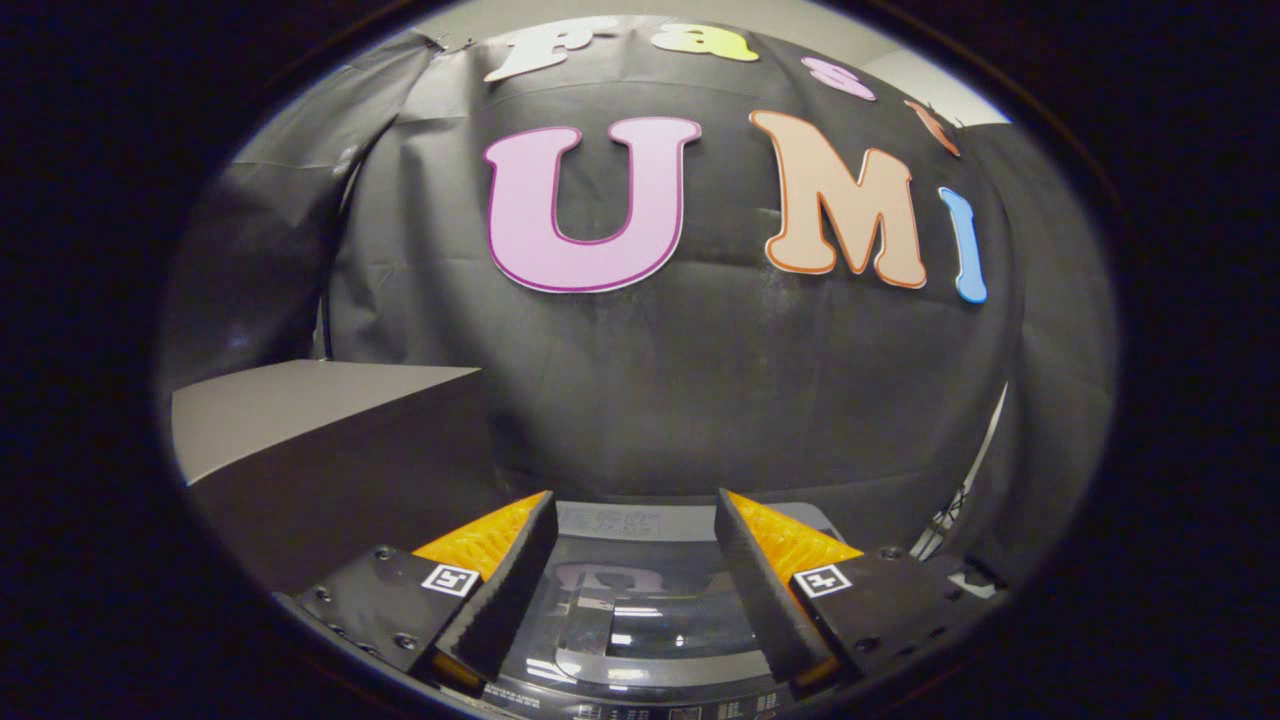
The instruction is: Put the clothes into the washing machine and then close the washing machine lid.
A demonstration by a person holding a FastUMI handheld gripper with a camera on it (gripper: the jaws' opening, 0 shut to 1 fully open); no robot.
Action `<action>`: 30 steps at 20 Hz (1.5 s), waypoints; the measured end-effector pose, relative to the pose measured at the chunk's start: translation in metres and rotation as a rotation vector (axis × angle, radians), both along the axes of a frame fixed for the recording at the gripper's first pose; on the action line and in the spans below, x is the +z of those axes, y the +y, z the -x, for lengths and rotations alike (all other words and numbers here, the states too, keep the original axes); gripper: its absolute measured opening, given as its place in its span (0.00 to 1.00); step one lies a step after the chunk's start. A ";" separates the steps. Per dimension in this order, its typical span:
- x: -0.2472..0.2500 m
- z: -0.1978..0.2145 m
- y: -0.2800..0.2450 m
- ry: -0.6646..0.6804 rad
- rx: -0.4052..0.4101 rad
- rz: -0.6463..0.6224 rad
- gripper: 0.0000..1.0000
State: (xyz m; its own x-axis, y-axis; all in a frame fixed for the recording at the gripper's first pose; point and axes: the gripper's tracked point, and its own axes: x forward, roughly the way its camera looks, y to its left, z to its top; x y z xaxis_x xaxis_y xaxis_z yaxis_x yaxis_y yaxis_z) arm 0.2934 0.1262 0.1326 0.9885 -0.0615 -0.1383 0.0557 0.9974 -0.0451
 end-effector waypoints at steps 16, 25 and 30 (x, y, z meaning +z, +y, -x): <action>-0.032 0.095 -0.069 -0.115 0.085 0.031 0.98; -0.084 0.154 -0.089 -0.148 0.170 -0.046 0.98; -0.120 0.185 -0.110 -0.139 0.141 -0.065 0.98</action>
